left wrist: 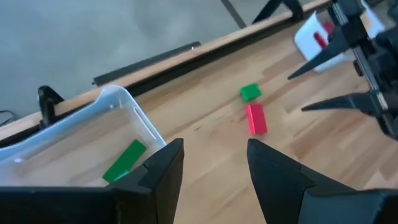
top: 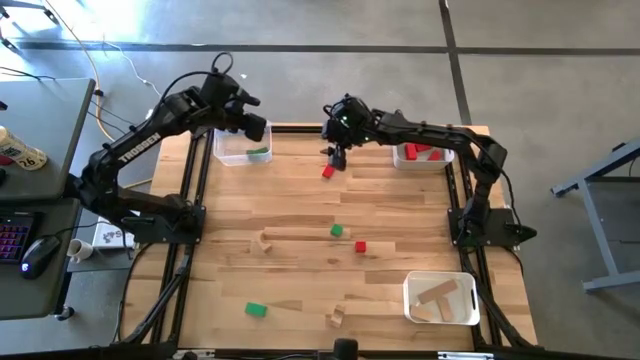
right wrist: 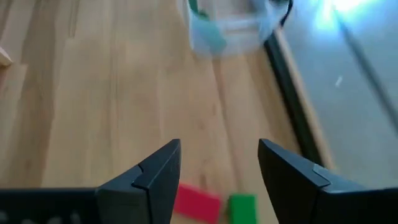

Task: Sort & place blocks by color
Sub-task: Put the red block into the gray bin

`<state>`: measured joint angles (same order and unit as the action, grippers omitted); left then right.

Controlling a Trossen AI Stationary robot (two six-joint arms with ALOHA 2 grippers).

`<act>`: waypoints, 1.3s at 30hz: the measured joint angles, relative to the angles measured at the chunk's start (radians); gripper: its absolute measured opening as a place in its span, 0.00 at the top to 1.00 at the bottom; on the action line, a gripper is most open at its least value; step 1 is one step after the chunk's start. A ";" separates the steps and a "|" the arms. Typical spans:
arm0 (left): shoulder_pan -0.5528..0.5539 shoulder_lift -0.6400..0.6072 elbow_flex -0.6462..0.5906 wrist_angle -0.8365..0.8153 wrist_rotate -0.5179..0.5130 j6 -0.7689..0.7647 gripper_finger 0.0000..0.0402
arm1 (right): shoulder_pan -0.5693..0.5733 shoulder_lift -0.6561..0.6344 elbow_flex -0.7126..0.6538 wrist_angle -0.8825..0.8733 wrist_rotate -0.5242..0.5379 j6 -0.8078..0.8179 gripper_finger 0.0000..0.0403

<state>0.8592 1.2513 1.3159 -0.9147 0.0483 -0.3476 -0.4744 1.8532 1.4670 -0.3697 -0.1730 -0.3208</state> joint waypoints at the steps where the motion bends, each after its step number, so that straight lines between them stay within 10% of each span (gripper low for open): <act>1: -0.008 0.001 -0.007 -0.002 0.000 0.000 0.59 | 0.002 0.005 0.000 -0.019 0.001 0.034 0.50; 22: -0.102 0.010 -0.027 0.110 -0.031 0.040 0.59 | 0.061 -0.083 0.000 -0.291 0.016 0.718 0.50; 39: -0.107 0.011 -0.026 0.354 -0.035 0.124 0.42 | 0.200 -0.284 0.000 -0.365 0.397 1.022 0.50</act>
<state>0.7523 1.2626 1.2896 -0.5609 0.0133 -0.2238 -0.2746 1.5696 1.4670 -0.7343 0.2241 0.7011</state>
